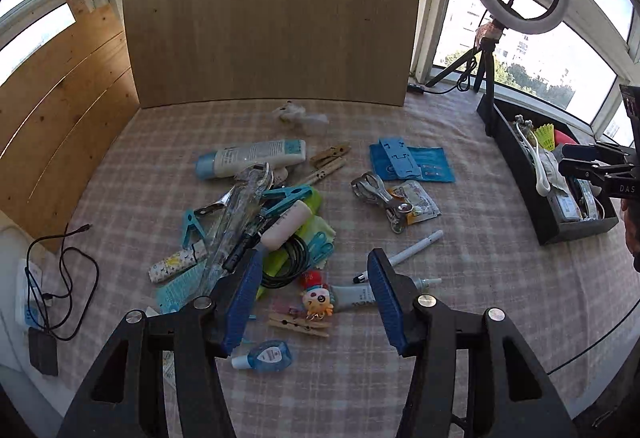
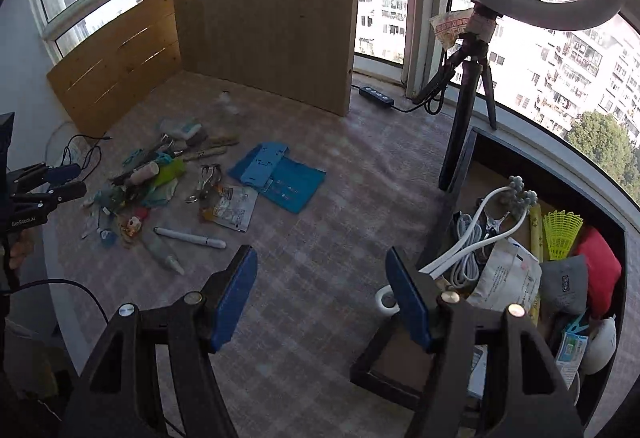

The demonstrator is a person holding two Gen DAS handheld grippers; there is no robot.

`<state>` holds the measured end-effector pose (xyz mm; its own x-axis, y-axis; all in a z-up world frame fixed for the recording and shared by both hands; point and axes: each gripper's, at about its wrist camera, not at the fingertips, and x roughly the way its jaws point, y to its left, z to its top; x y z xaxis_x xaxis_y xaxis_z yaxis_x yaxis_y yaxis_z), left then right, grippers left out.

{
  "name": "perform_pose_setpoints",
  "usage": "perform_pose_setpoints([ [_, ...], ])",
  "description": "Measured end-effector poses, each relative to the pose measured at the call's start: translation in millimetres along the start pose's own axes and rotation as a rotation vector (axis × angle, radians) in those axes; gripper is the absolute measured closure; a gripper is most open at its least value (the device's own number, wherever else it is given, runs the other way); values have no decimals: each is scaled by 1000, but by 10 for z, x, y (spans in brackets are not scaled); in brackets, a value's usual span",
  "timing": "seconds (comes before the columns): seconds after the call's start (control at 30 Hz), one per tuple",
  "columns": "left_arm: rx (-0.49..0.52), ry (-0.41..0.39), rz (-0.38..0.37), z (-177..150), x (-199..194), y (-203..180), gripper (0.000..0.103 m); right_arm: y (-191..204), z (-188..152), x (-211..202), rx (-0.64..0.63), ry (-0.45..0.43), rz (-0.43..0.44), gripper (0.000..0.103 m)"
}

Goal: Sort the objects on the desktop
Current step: 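Move both open tools back to the pile, then grasp the grey tube with the left tool while the right tool grasps the white stylus pen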

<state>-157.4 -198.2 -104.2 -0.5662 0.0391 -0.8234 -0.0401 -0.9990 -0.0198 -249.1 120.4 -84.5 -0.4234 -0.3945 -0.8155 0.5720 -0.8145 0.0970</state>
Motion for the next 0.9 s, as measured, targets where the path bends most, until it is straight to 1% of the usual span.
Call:
perform_pose_setpoints([
  [0.07, 1, 30, 11, -202, -5, 185, 52, 274, 14, 154, -82, 37, 46, 37],
  [0.13, 12, 58, 16, -379, 7, 257, 52, 563, 15, 314, -189, 72, 99, 37],
  [0.2, 36, 78, 9, -532, 17, 250, 52, 846, -12, 476, -304, 104, 152, 37],
  [0.3, 71, 92, 3, -706, 51, 212, 51, 1241, -148, 729, -483, 132, 124, 37],
  [0.37, 61, 105, -2, -780, 90, 256, 52, 1379, -161, 861, -548, 143, 105, 37],
  [0.4, 42, 115, -9, -801, 108, 289, 53, 1399, -138, 918, -552, 158, 111, 37],
  [0.47, 1, 128, -37, -815, 141, 331, 60, 1419, -85, 1013, -546, 191, 130, 38],
  [0.57, 22, 122, -72, -796, 144, 234, 62, 1393, 12, 1071, -533, 200, 151, 38],
  [0.67, 100, 119, -116, -720, 206, 32, 62, 1374, 85, 1125, -560, 214, 158, 38],
  [0.77, 211, 119, -141, -581, 308, -170, 62, 1386, 119, 1217, -596, 248, 188, 40],
  [0.8, 259, 119, -159, -526, 350, -254, 62, 1398, 123, 1257, -607, 267, 204, 42],
  [0.87, 349, 121, -183, -421, 444, -401, 62, 1423, 127, 1330, -627, 303, 235, 56],
  [0.9, 388, 127, -192, -377, 496, -460, 62, 1436, 124, 1355, -639, 309, 243, 57],
])
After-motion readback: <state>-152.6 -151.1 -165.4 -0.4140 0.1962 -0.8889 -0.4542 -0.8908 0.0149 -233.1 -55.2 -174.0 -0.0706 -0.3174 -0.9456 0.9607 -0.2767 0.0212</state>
